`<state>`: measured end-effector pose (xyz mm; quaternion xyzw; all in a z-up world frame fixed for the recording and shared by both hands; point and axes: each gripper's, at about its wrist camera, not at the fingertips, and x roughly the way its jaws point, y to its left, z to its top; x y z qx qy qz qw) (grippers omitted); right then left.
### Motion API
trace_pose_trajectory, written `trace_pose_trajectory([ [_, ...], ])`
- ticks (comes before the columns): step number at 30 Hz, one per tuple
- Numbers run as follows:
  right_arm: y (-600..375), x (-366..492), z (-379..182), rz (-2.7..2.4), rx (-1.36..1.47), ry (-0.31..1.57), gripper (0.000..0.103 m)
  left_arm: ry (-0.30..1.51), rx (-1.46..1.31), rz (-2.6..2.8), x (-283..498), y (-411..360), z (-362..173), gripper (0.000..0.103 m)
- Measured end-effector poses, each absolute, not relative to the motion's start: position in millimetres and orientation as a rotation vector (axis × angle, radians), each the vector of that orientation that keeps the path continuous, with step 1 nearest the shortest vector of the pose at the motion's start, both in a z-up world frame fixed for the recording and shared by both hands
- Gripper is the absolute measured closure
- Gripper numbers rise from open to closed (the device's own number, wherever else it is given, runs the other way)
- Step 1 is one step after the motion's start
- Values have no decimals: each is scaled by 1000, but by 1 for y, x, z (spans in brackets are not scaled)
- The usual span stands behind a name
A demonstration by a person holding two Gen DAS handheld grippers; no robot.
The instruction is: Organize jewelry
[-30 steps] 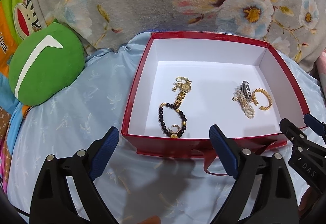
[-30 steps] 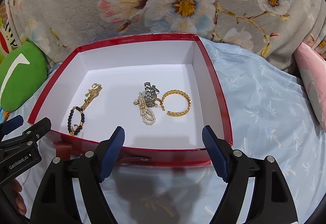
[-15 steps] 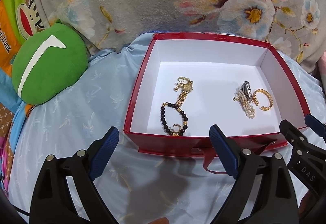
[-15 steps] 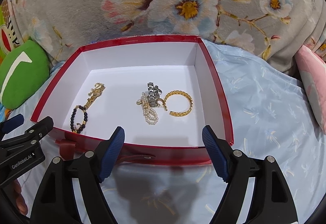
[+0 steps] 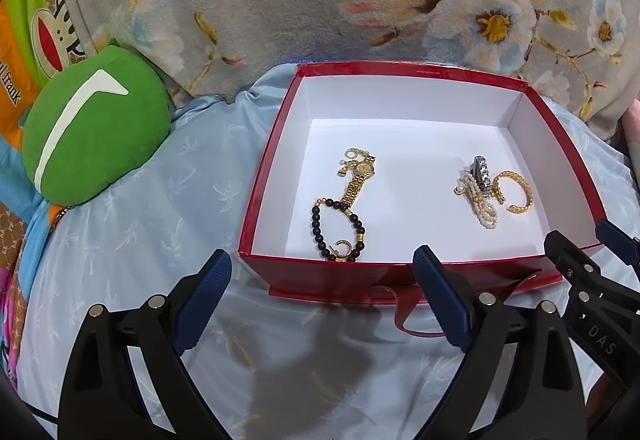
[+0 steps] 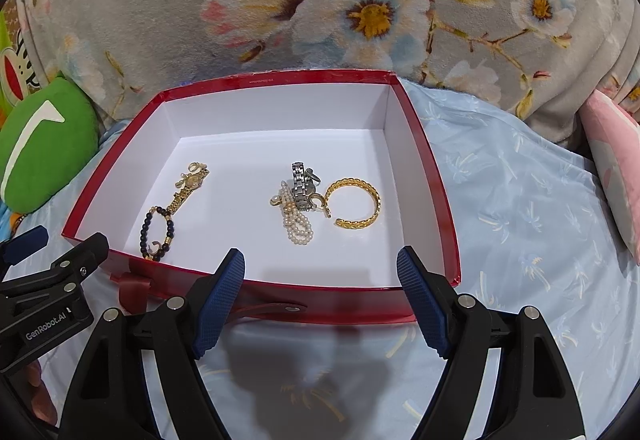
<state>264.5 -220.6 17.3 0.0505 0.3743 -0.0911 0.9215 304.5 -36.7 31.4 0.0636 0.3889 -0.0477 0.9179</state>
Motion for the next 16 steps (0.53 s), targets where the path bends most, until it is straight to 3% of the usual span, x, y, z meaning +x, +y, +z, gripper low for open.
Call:
trace_pose_trajectory([
  [16,-216,263,19,-186,94,760,21,806,132,-91,306,-35,31,13],
])
